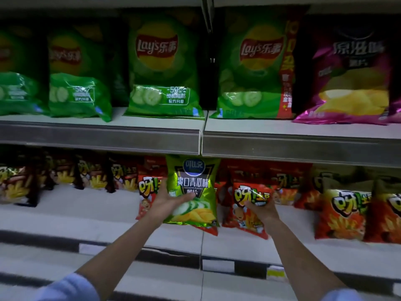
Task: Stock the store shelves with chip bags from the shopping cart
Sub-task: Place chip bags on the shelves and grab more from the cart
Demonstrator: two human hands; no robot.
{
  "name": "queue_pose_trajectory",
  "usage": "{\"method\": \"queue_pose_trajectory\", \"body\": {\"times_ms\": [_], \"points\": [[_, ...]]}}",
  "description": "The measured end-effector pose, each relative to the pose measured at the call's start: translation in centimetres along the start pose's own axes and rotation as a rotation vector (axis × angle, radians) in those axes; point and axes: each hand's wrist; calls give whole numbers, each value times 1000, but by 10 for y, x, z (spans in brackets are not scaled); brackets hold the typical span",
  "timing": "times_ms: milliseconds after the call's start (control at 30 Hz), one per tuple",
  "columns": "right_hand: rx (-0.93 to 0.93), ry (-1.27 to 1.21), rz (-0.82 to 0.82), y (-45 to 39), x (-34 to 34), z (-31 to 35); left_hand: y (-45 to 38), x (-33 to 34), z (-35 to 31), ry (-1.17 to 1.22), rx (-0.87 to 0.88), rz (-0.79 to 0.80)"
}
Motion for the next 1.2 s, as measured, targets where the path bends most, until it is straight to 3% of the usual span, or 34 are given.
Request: {"method": "queue_pose_trajectory", "body": {"times_ms": [167,233,400,467,600,867,1200], "points": [[20,-10,160,-16,-22,-12,22,23,-6,10,-23,20],[9,-41,218,15,-39,9,31,40,-11,49,-4,17],[-59,-81,620,99,-94,42,61,92,-26,93,46,102],[-105,-79,665,123,-113,44,78,120,-31,116,82,114],[-158,-98,635,161,-148,33,111,174,-38,142,160,162],[-273,-140,402,214,-227,14,174,245,-73,128,307,231],[-468,-179,234,250,-332,67,207,294,-176,118,468,287]]}}
Point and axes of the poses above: each hand's wrist, its own y-axis away from the middle knuckle, its own x-axis out of the palm, z = x × y, and after that the axes turned 6 degrees about z, right-handed
